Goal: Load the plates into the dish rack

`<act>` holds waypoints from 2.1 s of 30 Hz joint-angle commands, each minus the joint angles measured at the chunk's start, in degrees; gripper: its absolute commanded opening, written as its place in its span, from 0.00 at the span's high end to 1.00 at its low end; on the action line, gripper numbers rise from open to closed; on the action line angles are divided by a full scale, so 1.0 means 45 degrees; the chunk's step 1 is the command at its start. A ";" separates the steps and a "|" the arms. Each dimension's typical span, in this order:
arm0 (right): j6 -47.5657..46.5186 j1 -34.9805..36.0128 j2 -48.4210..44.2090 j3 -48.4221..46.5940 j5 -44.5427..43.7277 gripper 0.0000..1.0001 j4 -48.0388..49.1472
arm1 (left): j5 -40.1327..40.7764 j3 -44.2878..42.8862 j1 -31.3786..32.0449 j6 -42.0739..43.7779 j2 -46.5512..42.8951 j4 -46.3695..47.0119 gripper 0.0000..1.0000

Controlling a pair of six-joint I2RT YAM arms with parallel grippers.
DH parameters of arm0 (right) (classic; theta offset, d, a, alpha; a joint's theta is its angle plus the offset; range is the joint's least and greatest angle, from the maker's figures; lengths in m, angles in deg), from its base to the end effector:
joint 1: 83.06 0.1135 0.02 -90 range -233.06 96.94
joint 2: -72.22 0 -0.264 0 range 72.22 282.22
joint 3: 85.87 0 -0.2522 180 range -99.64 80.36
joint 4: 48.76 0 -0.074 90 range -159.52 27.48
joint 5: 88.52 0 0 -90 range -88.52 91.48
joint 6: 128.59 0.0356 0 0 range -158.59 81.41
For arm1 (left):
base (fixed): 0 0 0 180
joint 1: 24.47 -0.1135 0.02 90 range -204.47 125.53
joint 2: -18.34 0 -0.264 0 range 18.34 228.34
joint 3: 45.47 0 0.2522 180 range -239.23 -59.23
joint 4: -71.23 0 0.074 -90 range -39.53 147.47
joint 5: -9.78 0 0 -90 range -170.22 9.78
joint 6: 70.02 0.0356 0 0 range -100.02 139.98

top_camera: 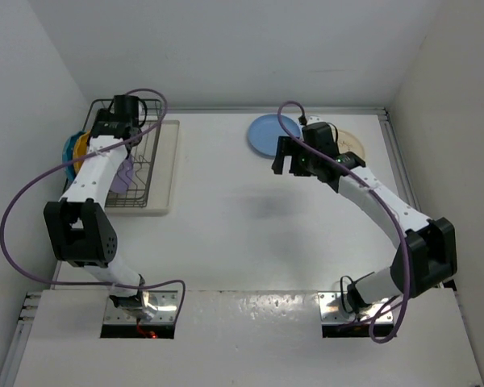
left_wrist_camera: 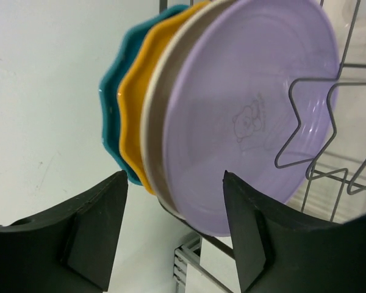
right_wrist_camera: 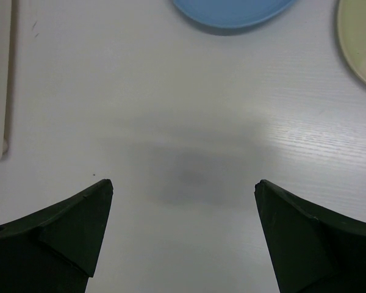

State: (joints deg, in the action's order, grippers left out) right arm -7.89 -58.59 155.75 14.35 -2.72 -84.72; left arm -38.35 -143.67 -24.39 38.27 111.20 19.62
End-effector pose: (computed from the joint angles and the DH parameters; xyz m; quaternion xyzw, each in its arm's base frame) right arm 0.2979 0.1327 0.2894 0.0647 0.9024 0.1672 0.3917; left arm 0.3538 0.0233 0.3280 0.0070 0.8769 0.3825 0.2910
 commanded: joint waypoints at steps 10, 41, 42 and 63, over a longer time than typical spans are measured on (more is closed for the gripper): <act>0.1849 -0.5217 0.0403 -0.0506 0.0211 0.00 -0.0948 | -0.2640 -0.2718 -0.0154 -0.0098 -0.1513 -0.1453 0.21; 0.3331 -0.3505 1.1712 -0.9881 -0.0157 0.47 0.0440 | -0.9812 -0.2016 -0.0992 0.1093 -0.2237 -0.3348 0.16; 0.3566 -0.3388 1.1789 -0.9822 -0.0487 0.47 0.0460 | -0.9812 -0.2016 -0.0994 0.1093 -0.2237 -0.3348 0.16; 0.3633 -0.3055 1.1034 -0.8675 0.0774 1.00 0.2720 | -1.2541 -0.2250 -0.0994 0.0587 -0.1731 -0.3465 0.16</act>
State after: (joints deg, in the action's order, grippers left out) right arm 13.55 -72.60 212.71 -27.93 -2.68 -76.17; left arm -87.61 -152.90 -28.30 42.53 102.98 3.67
